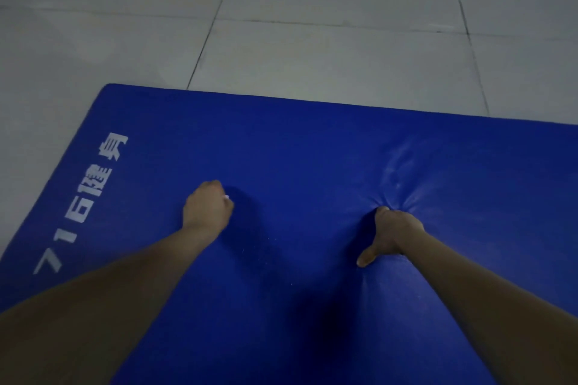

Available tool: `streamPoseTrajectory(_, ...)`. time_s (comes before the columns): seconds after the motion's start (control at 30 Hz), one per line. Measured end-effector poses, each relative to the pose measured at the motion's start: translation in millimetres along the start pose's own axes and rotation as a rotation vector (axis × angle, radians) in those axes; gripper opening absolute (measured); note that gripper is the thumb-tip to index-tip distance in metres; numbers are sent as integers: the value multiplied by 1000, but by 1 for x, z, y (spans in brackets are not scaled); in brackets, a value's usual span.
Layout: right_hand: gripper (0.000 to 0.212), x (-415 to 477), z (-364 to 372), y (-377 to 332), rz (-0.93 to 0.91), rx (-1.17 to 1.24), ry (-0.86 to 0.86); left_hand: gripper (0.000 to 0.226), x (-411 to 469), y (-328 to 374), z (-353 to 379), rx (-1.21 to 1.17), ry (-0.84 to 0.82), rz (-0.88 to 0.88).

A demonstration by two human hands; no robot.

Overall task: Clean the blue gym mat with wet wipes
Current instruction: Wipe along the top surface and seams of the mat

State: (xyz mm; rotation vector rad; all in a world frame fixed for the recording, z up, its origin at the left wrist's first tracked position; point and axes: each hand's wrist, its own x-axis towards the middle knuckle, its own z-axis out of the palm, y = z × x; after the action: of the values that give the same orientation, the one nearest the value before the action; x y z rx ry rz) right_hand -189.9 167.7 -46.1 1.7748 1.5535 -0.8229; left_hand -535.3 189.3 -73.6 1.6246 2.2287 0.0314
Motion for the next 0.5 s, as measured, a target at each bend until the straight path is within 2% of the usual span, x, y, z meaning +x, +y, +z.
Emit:
streamPoseTrajectory(0.1, 127, 1, 1, 0, 1, 5, 8, 15, -2, 14, 8, -71, 27, -151)
streamPoseTrajectory(0.17, 128, 3, 2, 1, 7, 1, 11, 16, -10, 38, 18, -130, 10, -140)
streamPoseTrajectory(0.3, 131, 7, 4, 3, 6, -1, 14, 18, -39, 100, 41, -127, -24, 57)
streamPoseTrajectory(0.4, 125, 8, 5, 3, 4, -16, 46, 16, -69, 149, 61, -85, -82, 262)
streamPoseTrajectory(0.5, 98, 11, 6, 1, -25, -46, 67, 24, -98, 183, 83, 4, -156, 504)
